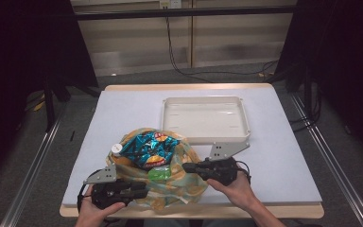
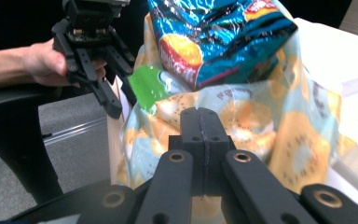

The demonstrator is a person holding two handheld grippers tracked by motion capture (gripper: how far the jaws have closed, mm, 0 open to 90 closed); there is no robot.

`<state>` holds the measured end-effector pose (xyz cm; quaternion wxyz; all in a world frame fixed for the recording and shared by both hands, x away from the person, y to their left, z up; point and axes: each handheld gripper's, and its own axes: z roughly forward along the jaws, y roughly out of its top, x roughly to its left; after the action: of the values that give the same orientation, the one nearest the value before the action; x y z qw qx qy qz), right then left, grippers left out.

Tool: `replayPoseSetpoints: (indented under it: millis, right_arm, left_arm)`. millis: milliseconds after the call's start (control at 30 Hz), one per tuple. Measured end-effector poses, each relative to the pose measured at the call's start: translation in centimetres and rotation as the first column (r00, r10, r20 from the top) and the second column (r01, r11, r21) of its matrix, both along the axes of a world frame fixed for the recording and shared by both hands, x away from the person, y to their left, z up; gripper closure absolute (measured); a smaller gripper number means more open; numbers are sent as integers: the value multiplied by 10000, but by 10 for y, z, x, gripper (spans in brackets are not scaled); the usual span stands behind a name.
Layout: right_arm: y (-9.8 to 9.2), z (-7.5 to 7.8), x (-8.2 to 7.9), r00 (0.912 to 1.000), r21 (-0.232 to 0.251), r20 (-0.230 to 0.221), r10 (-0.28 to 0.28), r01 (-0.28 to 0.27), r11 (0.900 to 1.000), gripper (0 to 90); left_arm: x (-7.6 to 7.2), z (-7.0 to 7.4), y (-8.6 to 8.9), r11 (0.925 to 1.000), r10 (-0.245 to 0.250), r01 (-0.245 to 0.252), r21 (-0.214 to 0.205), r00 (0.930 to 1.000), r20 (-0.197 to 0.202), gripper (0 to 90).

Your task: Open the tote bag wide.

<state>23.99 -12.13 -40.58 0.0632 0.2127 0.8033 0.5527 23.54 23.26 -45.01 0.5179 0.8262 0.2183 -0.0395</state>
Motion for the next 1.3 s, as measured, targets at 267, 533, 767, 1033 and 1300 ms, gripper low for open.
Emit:
replayPoseSetpoints:
  millis: [267, 533, 767, 1033, 1300]
  right_arm:
    - [-26, -8, -15, 9975, -394, 57, -699, 701, 9968, 900]
    - [-35, -44, -5, 9916, -1180, -724, -1069, 980, 9882, 900]
    - [-32, -57, 3, 9925, -1537, -688, -1012, 897, 9840, 900]
    - [-35, -52, 5, 9937, -1342, -591, -957, 870, 9871, 870]
    - [-43, -26, 2, 9957, -382, -142, -914, 908, 9951, 643]
  left_arm:
    - [0, 0, -2, 10000, 39, -39, -2, 10000, -22, 639]
    - [1, -2, -3, 10000, 39, -39, 72, 10000, -68, 639]
    - [1, 1, 2, 9999, 81, -79, -98, 9998, 173, 615]
    - [0, 5, 6, 9986, 414, -393, -346, 9973, 605, 512]
    - [-2, 9, 14, 9940, 1029, -995, -453, 9913, 826, 375]
